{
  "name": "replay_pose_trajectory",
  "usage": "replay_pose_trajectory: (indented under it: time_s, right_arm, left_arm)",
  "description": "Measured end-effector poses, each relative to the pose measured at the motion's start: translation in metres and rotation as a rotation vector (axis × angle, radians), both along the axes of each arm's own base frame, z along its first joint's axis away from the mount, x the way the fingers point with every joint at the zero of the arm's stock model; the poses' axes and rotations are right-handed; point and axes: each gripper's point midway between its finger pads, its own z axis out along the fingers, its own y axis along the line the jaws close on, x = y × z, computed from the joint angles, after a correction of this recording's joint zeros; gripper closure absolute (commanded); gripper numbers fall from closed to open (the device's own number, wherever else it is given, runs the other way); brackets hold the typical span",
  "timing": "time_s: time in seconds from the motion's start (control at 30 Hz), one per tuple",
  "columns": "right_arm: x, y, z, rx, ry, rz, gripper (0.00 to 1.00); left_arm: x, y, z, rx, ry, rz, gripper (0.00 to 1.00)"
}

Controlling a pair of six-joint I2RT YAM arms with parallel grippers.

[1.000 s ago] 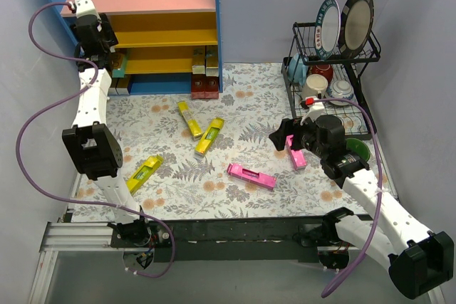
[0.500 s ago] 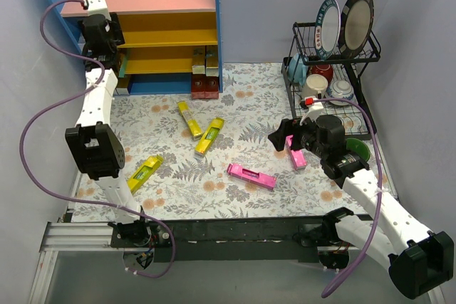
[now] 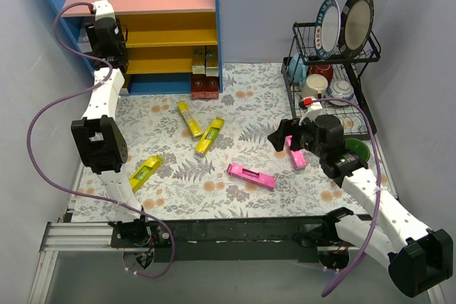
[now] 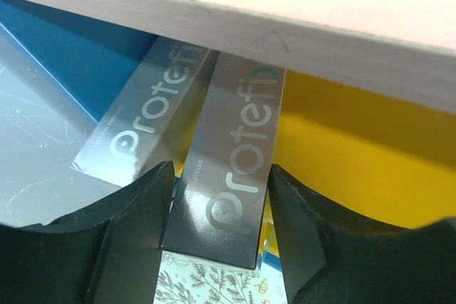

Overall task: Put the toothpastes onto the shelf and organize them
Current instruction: Place the toothpaste on the shelf.

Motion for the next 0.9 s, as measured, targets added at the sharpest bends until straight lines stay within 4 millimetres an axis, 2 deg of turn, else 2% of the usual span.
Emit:
replay_pose_trajectory:
  time_s: [0.2,0.33,0.43,0.57,0.63,0.67,0.9]
  right_arm:
    - [0.0,0.0,0.0,0.001,-0.001,0.002,0.03]
    - [0.001,0.001,0.001,0.004,-0.007,0.003,0.03]
    - [0.001,0.002,0.001,0.006,-0.007,0.006,0.03]
    - [0.0,0.004,-0.001,0.007,0.002,0.017,0.04]
    - [0.0,0.004,-0.002,0.007,0.005,0.021,0.04]
    - [0.0,0.005,-0.002,0.007,0.007,0.023,0.04]
    - [-0.001,0.006,-0.003,0.009,0.014,0.034,0.04]
  left_arm:
    - [0.006,-0.001,0.0,0.008,-0.007,0.028,0.49]
    - [0.008,0.0,0.0,0.017,-0.013,0.038,0.38]
    - [0.004,0.01,0.0,0.025,-0.012,0.077,0.32]
    - [0.0,0.023,0.001,0.028,-0.01,0.113,0.28]
    - [-0.001,0.023,0.001,0.028,-0.01,0.114,0.27]
    - [0.0,0.023,0.0,0.028,-0.01,0.113,0.22]
    - [0.002,0.017,0.0,0.007,-0.015,0.081,0.08]
